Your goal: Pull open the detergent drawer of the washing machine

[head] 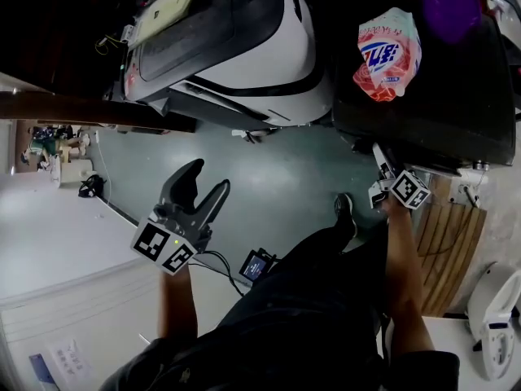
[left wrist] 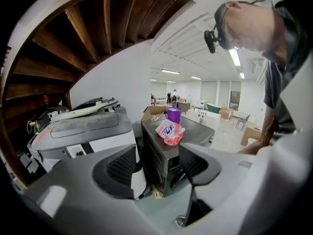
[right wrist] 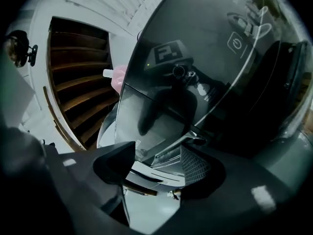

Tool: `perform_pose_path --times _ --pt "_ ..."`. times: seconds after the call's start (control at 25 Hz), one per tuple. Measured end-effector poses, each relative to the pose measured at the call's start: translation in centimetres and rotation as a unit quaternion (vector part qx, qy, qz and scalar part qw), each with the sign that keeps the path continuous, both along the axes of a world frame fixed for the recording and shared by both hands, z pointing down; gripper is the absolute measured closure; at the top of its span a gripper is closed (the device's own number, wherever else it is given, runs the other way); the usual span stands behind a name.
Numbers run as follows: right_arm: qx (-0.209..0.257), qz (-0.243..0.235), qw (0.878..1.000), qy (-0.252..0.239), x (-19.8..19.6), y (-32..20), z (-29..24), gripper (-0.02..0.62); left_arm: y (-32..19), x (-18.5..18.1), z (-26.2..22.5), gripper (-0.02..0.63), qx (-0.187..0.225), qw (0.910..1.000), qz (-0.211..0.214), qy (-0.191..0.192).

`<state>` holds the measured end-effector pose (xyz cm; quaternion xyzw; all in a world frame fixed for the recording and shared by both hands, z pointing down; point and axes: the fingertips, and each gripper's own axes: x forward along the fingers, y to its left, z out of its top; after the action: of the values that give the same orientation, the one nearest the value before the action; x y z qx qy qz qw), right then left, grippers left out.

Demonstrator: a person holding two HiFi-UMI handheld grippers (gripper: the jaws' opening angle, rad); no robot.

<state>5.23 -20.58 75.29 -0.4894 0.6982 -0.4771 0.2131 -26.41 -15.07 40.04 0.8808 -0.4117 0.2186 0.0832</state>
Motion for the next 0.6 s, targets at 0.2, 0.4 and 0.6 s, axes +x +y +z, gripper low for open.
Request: perform_pose_path --times 0.2,0.4,0.6 --pt "0.043 -0.021 0.999 -0.025 -0.9 -2.2 -0.7 0.264 -0.1 0.0 1.4 0.307 -0.015 0.9998 0.007 -0.009" --pt "0.100 -0.026 0.988 -0.113 -1.1 -2.4 -2.3 0.267 0.3 0.3 3.1 0.307 -0.031 0.9993 0.015 -0.018" --pt "0.102 -0.034 0.987 -0.122 -1.1 -1.7 -2.0 0.283 0.6 0.0 3.6 0.307 -0.038 0.9989 0.013 -0.025"
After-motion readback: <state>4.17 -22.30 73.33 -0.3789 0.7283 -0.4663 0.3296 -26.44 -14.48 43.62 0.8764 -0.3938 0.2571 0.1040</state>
